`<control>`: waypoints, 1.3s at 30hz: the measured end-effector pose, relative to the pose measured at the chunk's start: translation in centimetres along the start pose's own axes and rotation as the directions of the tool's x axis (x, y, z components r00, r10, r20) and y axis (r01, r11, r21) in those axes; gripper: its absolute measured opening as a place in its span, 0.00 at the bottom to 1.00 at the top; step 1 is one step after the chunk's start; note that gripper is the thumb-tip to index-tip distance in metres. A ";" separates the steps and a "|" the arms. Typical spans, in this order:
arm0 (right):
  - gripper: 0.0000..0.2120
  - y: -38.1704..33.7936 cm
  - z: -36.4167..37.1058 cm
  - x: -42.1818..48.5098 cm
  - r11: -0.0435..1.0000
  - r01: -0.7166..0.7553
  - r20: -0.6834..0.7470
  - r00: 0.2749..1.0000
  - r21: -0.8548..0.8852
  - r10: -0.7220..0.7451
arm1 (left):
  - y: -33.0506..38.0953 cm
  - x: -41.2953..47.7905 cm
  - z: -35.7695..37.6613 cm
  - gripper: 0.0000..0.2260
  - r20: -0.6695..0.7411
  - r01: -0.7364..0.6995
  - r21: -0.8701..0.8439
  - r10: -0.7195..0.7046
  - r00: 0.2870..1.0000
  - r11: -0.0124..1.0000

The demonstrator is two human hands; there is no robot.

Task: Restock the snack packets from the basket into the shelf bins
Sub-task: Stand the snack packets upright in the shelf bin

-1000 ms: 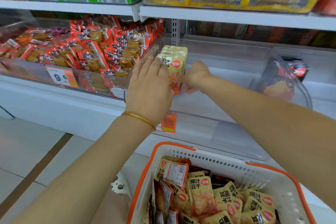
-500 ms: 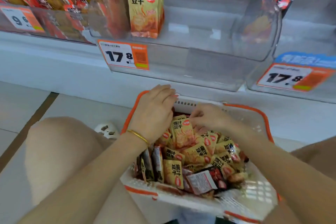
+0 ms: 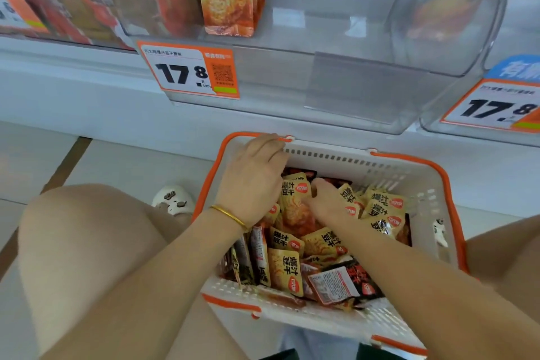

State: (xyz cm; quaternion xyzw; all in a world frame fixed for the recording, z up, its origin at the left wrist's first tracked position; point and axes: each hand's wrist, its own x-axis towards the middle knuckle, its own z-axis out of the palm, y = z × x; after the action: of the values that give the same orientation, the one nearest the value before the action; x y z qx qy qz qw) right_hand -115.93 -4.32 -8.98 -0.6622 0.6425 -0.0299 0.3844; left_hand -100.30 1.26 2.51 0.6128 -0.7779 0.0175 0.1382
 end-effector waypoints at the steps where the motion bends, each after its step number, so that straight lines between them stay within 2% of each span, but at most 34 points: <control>1: 0.08 -0.2 -0.8 -0.4 0.998 0.061 -0.004 0.998 0.025 -0.061 | 0.0 0.0 -0.1 0.17 0.010 0.003 -0.004 -0.003 1.000 1.000; 5: 0.08 -2.1 -5.7 -3.3 0.943 0.302 0.072 0.947 0.142 -0.314 | 0.7 -0.5 -0.7 0.17 0.047 0.060 -0.082 -0.056 0.997 0.995; 7: 0.09 -3.2 -8.4 -5.5 0.890 0.318 0.109 0.923 0.326 -0.370 | 1.0 -0.8 -1.6 0.17 0.031 0.102 -0.164 -0.099 0.995 0.981; 9: 0.10 -4.1 -10.6 -7.4 0.825 0.312 0.103 0.910 0.472 -0.402 | 1.2 -1.1 -2.8 0.17 0.067 0.193 -0.323 -0.181 0.981 0.926; 12: 0.09 -5.4 -12.8 -9.3 0.764 0.334 0.081 0.891 0.552 -0.447 | 1.8 -1.2 -5.3 0.17 0.099 0.309 -0.444 -0.296 0.950 0.841; 14: 0.09 -6.6 -13.6 -10.4 0.753 0.339 0.105 0.875 0.564 -0.472 | 2.0 -1.2 -7.0 0.14 0.024 0.312 -0.483 -0.344 0.939 0.818; 18: 0.17 -10.2 -15.4 -12.6 0.715 0.427 0.122 0.808 0.555 -0.577 | 1.8 -0.6 -11.3 0.12 -0.053 0.257 -0.637 -0.373 0.926 0.727; 21: 0.12 -13.5 -17.7 -13.9 0.678 0.496 0.069 0.778 0.543 -0.624 | 1.3 0.6 -14.8 0.12 -0.099 0.196 -0.736 -0.390 0.916 0.647; 23: 0.09 -15.6 -19.4 -14.2 0.635 0.481 0.040 0.778 0.604 -0.627 | 0.6 1.7 -16.8 0.11 -0.175 0.161 -0.746 -0.424 0.889 0.646; 25: 0.06 -17.9 -21.0 -13.6 0.584 0.434 0.000 0.803 0.686 -0.596 | -0.5 3.0 -18.1 0.08 -0.311 0.137 -0.684 -0.455 0.835 0.717; 27: 0.05 -20.2 -22.2 -11.8 0.570 0.413 -0.092 0.858 0.710 -0.506 | -2.3 4.4 -18.7 0.08 -0.422 0.165 -0.548 -0.441 0.792 0.820; 30: 0.07 -23.4 -22.6 -7.2 0.627 0.422 -0.232 0.902 0.655 -0.365 | -5.1 6.3 -18.6 0.12 -0.477 0.282 -0.149 -0.319 0.819 0.948; 32: 0.11 -25.0 -21.7 -3.8 0.684 0.410 -0.246 0.911 0.603 -0.330 | -6.6 7.1 -18.0 0.16 -0.457 0.296 0.034 -0.248 0.854 0.955; 34: 0.14 -26.3 -20.0 -0.6 0.762 0.401 -0.229 0.916 0.508 -0.329 | -7.7 7.9 -17.3 0.15 -0.396 0.314 0.122 -0.243 0.885 0.942; 36: 0.15 -27.5 -18.3 1.9 0.834 0.386 -0.195 0.922 0.394 -0.334 | -8.3 8.5 -16.5 0.14 -0.324 0.336 0.162 -0.271 0.906 0.928; 39: 0.19 -28.6 -16.7 4.7 0.895 0.367 -0.192 0.926 0.252 -0.326 | -8.6 9.0 -15.6 0.13 -0.304 0.361 0.153 -0.304 0.903 0.920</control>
State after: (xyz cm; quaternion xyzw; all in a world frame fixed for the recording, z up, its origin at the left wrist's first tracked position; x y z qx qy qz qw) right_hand -100.36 -19.80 16.28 -0.7003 0.5292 -0.2375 0.4161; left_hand -90.97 -6.30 18.41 0.7394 -0.6287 0.1584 0.1816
